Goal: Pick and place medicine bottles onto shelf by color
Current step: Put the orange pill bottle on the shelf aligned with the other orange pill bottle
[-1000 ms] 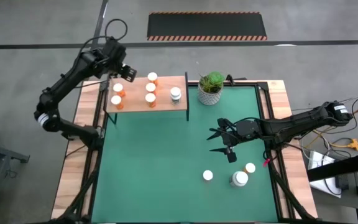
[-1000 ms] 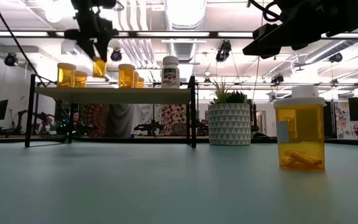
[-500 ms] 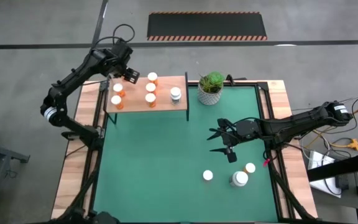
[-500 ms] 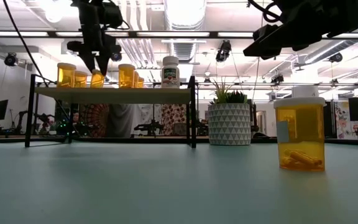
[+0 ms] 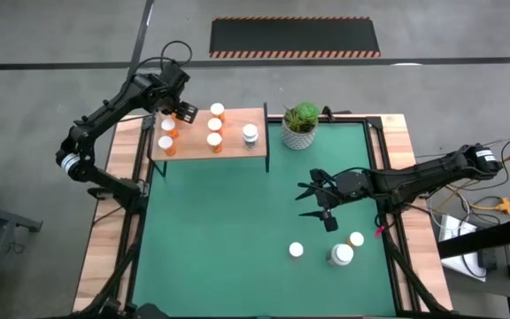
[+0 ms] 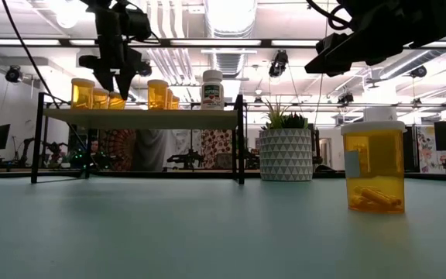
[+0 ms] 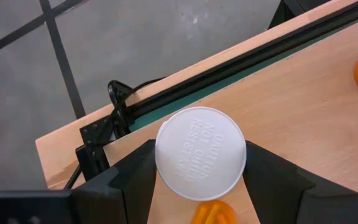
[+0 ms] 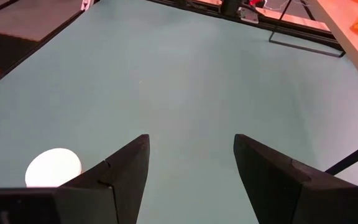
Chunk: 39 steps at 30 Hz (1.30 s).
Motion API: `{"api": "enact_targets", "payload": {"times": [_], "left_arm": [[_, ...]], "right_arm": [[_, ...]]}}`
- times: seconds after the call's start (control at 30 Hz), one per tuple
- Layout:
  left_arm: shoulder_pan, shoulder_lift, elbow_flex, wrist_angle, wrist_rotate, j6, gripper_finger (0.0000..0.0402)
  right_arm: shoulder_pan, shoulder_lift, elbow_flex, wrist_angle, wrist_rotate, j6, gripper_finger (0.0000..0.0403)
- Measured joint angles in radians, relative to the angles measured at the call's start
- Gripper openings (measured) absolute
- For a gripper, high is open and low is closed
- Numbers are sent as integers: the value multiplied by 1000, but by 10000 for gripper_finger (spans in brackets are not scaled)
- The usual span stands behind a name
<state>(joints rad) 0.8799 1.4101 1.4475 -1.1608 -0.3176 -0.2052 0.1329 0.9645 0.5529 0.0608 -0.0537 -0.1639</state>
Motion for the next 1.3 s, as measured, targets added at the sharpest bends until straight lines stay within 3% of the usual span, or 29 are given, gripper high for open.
{"api": "enact_targets", "payload": {"times": [0.63, 1.0, 1.3], "left_arm": [[0, 0, 0, -2, 32, 2, 199], [0, 0, -1, -9, 33, 9, 264], [-11, -3, 126, -68, 50, 111, 269]], "right_arm": [[0, 0, 0, 0, -1, 9, 224], [0, 0, 0, -2, -1, 8, 224], [0, 0, 0, 0, -1, 7, 224]]}}
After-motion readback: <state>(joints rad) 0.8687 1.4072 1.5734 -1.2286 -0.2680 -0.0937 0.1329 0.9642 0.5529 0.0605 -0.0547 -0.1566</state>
